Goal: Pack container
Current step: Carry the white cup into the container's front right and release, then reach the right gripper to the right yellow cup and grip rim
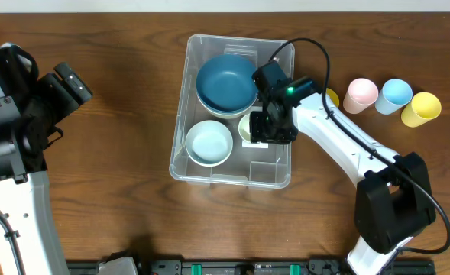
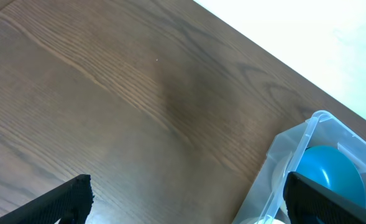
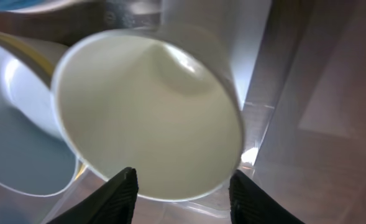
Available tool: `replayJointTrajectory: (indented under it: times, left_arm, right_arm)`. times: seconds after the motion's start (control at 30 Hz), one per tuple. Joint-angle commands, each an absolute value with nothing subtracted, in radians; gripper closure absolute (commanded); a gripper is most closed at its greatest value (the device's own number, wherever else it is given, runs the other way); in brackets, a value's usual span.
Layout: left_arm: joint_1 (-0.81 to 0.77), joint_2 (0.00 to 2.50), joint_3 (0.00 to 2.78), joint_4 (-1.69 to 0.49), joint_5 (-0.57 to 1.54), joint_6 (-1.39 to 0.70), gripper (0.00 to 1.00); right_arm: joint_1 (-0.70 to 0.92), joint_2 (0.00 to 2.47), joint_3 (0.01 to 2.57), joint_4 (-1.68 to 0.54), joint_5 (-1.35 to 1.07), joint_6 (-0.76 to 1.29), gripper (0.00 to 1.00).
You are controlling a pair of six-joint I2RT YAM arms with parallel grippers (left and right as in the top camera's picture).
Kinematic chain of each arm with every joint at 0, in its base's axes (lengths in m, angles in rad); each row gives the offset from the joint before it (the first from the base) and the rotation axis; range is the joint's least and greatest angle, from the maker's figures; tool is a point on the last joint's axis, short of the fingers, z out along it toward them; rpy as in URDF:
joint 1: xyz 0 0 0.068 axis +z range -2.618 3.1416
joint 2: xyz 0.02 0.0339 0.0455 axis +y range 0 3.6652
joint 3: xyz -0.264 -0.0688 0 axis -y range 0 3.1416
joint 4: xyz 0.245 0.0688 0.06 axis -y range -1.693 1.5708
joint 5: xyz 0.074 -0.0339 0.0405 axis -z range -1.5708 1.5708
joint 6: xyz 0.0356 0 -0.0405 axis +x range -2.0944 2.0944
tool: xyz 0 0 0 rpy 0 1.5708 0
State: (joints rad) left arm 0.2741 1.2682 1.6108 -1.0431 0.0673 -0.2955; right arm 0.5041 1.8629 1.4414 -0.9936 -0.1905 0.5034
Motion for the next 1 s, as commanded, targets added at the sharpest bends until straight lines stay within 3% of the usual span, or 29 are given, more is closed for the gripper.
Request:
replayJointTrajectory:
  times: [0.0,0.17,0.3,0.63,0.97]
  left_arm:
    - [0.279,1.273,1.621,-1.044,0.059,-0.297,0.02]
    - [0.279,1.273,1.621,-1.044,0.059,-0.297,0.02]
    - [0.279,1.273,1.621,-1.044,0.059,-0.297,0.02]
    - [0.279,1.273,1.621,-1.044,0.059,-0.297,0.02]
    - [0.279,1.273,1.621,-1.044,0.059,-0.297,0.02]
  right_arm:
    - [0.502,1.848,1.493,-0.983,-0.192,0.431,0.47]
    - [0.483,1.813,1.583,-0.979,-0.187,0.376,0.34]
    - [0.412,1.780,1.650,-0.980,-0.181,0.376,0.29]
    - [-0.034,1.732,1.691,-0.995,-0.169,0.411,0.27]
    - [-0.434,1.740,1.689,-1.056,0.017,0.433,0.26]
